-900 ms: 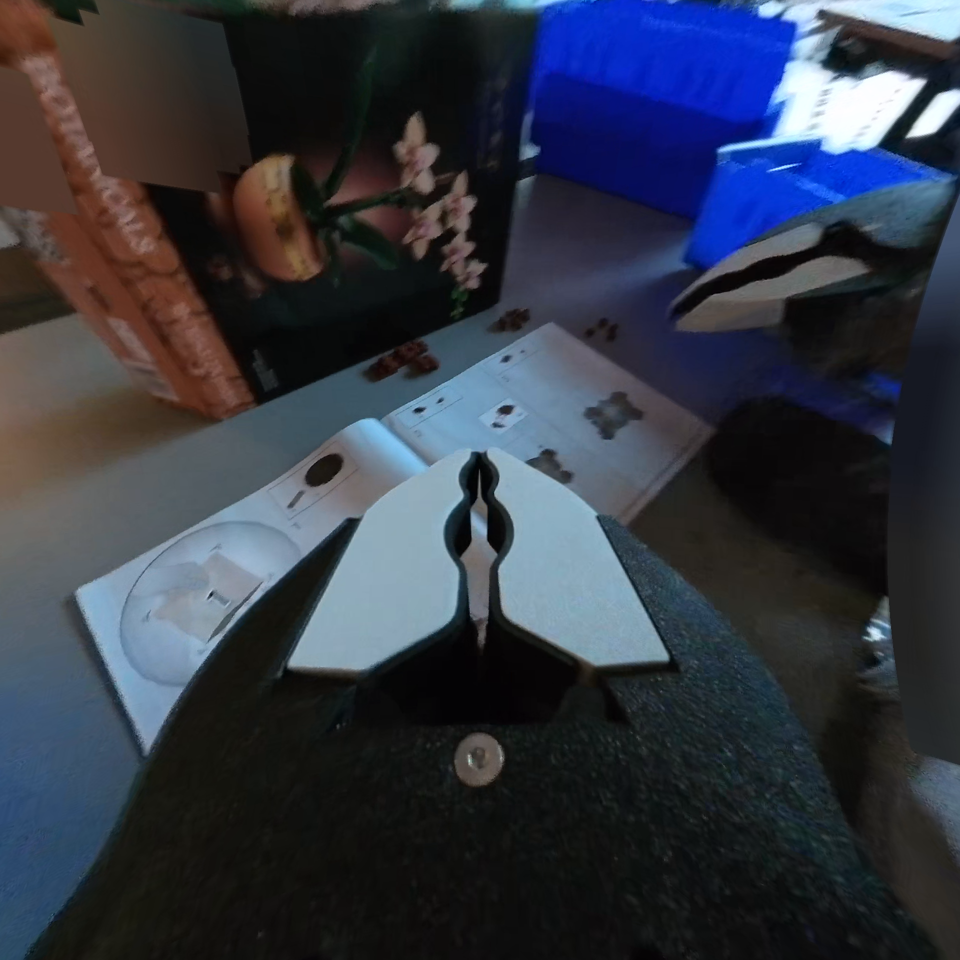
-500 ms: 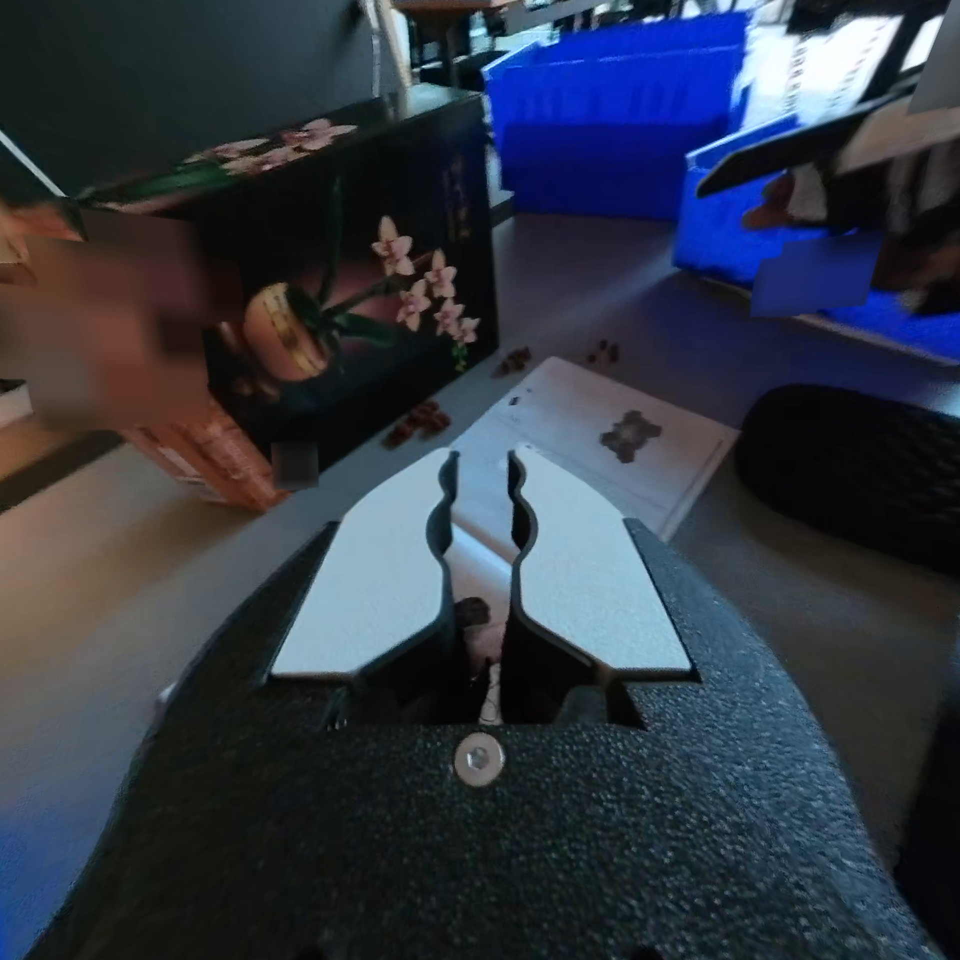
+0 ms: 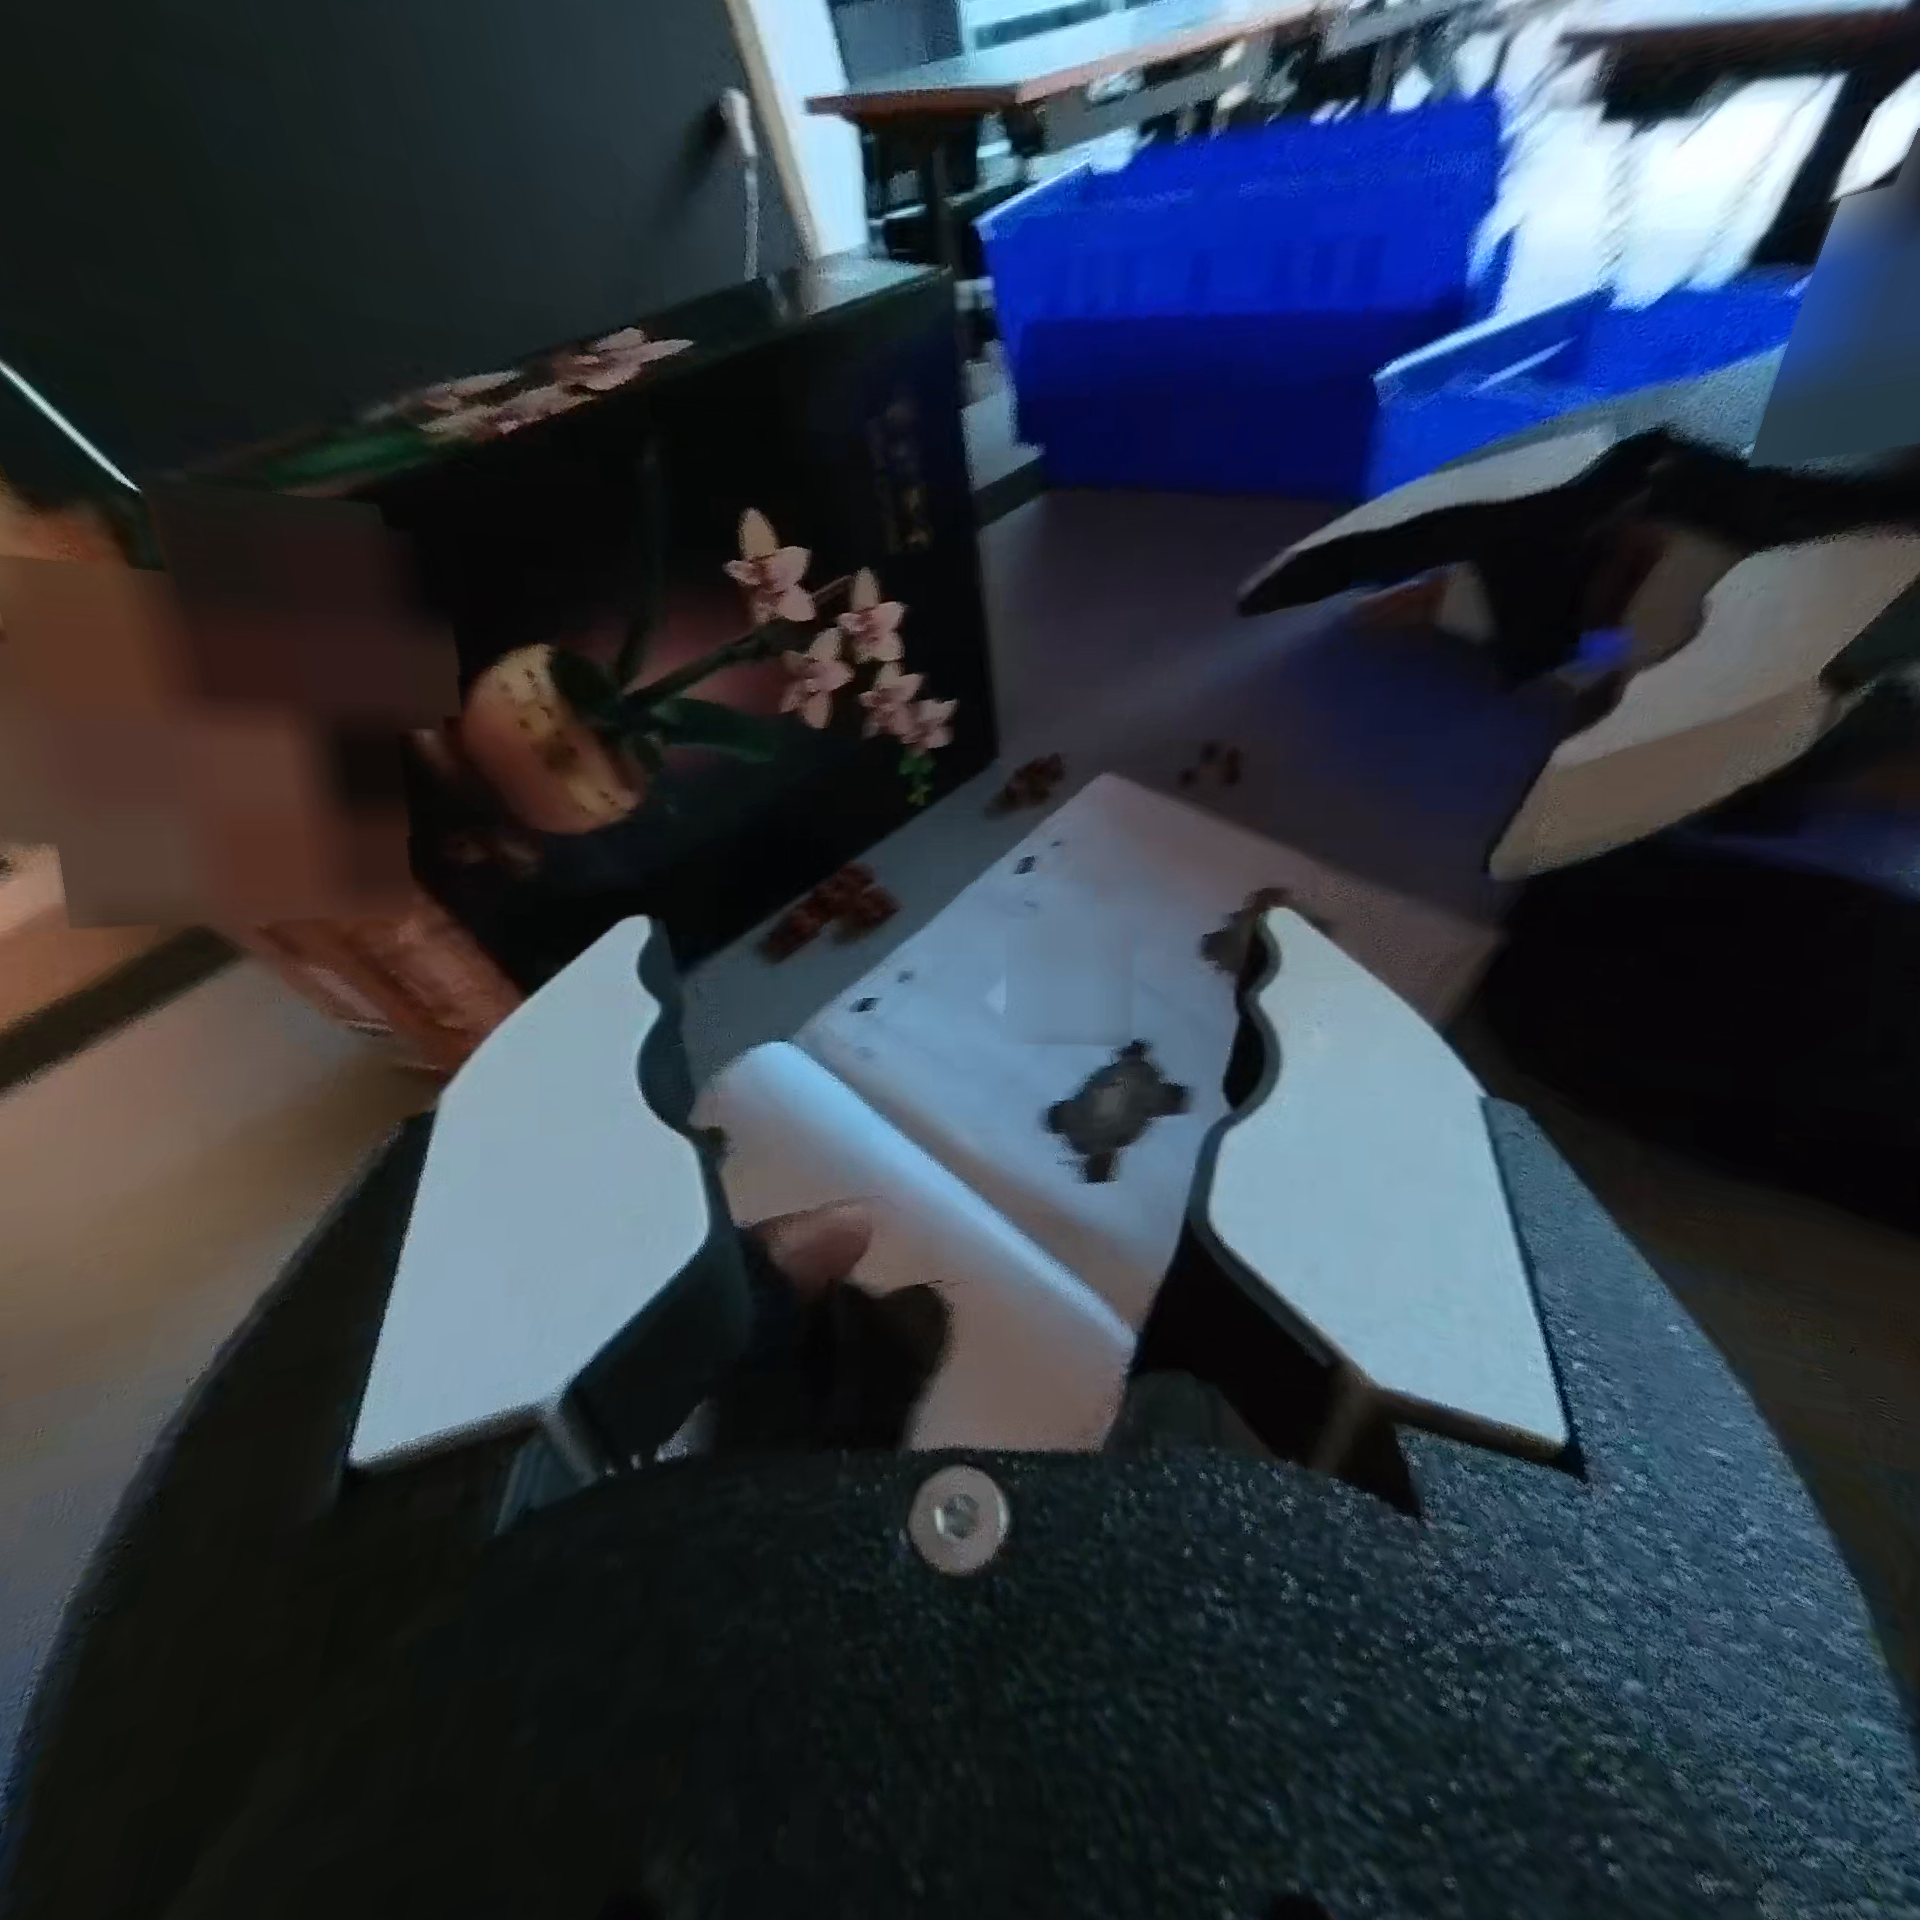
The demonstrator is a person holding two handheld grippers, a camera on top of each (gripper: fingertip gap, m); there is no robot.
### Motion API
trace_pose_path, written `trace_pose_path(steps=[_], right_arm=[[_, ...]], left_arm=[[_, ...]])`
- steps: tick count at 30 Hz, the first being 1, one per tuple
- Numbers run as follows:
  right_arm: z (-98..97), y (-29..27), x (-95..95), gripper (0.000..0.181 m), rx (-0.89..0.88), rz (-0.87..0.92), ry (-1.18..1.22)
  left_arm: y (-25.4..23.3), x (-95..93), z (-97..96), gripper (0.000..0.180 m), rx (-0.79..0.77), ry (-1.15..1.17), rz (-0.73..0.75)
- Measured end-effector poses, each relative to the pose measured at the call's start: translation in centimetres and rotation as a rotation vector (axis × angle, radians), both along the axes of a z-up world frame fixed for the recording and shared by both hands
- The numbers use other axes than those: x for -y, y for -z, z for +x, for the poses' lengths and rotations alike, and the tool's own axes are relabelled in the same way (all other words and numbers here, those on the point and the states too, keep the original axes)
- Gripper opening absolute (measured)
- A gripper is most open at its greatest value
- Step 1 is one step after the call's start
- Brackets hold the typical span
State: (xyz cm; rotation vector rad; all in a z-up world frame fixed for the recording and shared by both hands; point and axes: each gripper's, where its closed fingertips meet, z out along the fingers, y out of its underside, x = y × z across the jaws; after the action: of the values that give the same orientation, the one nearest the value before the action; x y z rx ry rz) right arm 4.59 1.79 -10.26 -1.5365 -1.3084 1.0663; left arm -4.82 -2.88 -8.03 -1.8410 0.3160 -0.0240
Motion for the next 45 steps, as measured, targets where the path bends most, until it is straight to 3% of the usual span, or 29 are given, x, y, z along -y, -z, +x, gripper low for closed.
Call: trace_pose_path(steps=[7, 10, 13, 14, 18, 20, 22, 23, 24, 25, 29, 30, 32, 34, 35, 37, 39, 41, 42, 43, 44, 45], right_arm=[[0.8, 3.4, -2.3, 0.105, 0.108, 0.063, 0.162], [1.5, 4.1, -2.8, 0.122, 0.181, 0.075, 0.193], [2.0, 4.7, -3.6, 0.146, 0.214, 0.070, 0.234], [2.1, 4.8, -3.8, 0.147, 0.221, 0.072, 0.244], [2.4, 4.6, -4.5, 0.146, 0.215, 0.107, 0.272], [2.6, 4.9, -4.9, 0.145, 0.231, 0.097, 0.283], [2.1, 4.4, -4.2, 0.119, 0.180, 0.074, 0.235], [2.1, 4.2, -4.0, 0.100, 0.155, 0.066, 0.233], [2.1, 4.0, -3.5, 0.048, 0.145, 0.070, 0.201], [1.9, 3.7, -2.5, 0.006, 0.116, 0.085, 0.131], [2.0, 3.5, -2.0, 0.003, 0.096, 0.151, 0.115], [2.1, 3.8, -1.9, 0.005, 0.120, 0.166, 0.115], [2.2, 4.3, -1.6, 0.022, 0.139, 0.177, 0.111], [2.0, 4.6, -1.4, 0.073, 0.147, 0.135, 0.118], [2.0, 5.1, -1.7, 0.104, 0.168, 0.100, 0.134], [2.1, 5.9, -2.0, 0.127, 0.215, 0.065, 0.151], [2.2, 6.0, -2.6, 0.145, 0.221, 0.093, 0.180], [2.3, 6.3, -2.8, 0.147, 0.245, 0.108, 0.182], [2.3, 6.3, -3.0, 0.147, 0.243, 0.115, 0.188], [2.2, 6.4, -3.1, 0.145, 0.240, 0.118, 0.193], [2.3, 6.3, -2.7, 0.110, 0.237, 0.125, 0.170], [2.2, 5.7, -2.1, 0.033, 0.195, 0.163, 0.126]], left_arm=[[3.7, 0.3, -1.9, 0.090, 0.036, -0.088, -0.111], [4.3, 0.9, -2.5, 0.094, 0.030, -0.095, -0.138], [5.3, 0.9, -3.3, 0.129, 0.033, -0.110, -0.190], [5.4, 0.9, -3.5, 0.137, 0.038, -0.116, -0.196], [5.2, 1.0, -3.9, 0.135, 0.103, -0.123, -0.152], [5.1, 1.4, -3.6, 0.119, 0.129, -0.102, -0.139], [4.6, 1.8, -3.9, 0.073, 0.130, -0.120, -0.080], [4.1, 2.1, -4.2, 0.038, 0.134, -0.140, -0.046], [3.8, 2.5, -4.5, 0.000, 0.145, -0.154, -0.022], [3.6, 2.7, -4.9, 0.000, 0.167, -0.169, -0.017], [4.5, 3.7, -5.3, 0.000, 0.130, -0.169, -0.086], [4.9, 3.9, -5.4, 0.001, 0.114, -0.176, -0.102], [5.6, 4.0, -5.3, 0.043, 0.090, -0.185, -0.122], [6.4, 3.9, -5.2, 0.084, 0.107, -0.193, -0.154], [6.7, 3.8, -5.1, 0.096, 0.125, -0.190, -0.161], [7.0, 3.6, -5.0, 0.114, 0.154, -0.193, -0.161], [7.0, 3.5, -5.1, 0.125, 0.157, -0.196, -0.160], [6.9, 3.5, -5.2, 0.130, 0.143, -0.190, -0.160], [6.8, 3.6, -5.1, 0.127, 0.137, -0.180, -0.153], [6.6, 3.7, -4.8, 0.112, 0.129, -0.159, -0.141], [6.2, 4.0, -4.5, 0.057, 0.112, -0.127, -0.109], [5.3, 4.2, -4.4, 0.048, 0.101, -0.113, -0.047]])
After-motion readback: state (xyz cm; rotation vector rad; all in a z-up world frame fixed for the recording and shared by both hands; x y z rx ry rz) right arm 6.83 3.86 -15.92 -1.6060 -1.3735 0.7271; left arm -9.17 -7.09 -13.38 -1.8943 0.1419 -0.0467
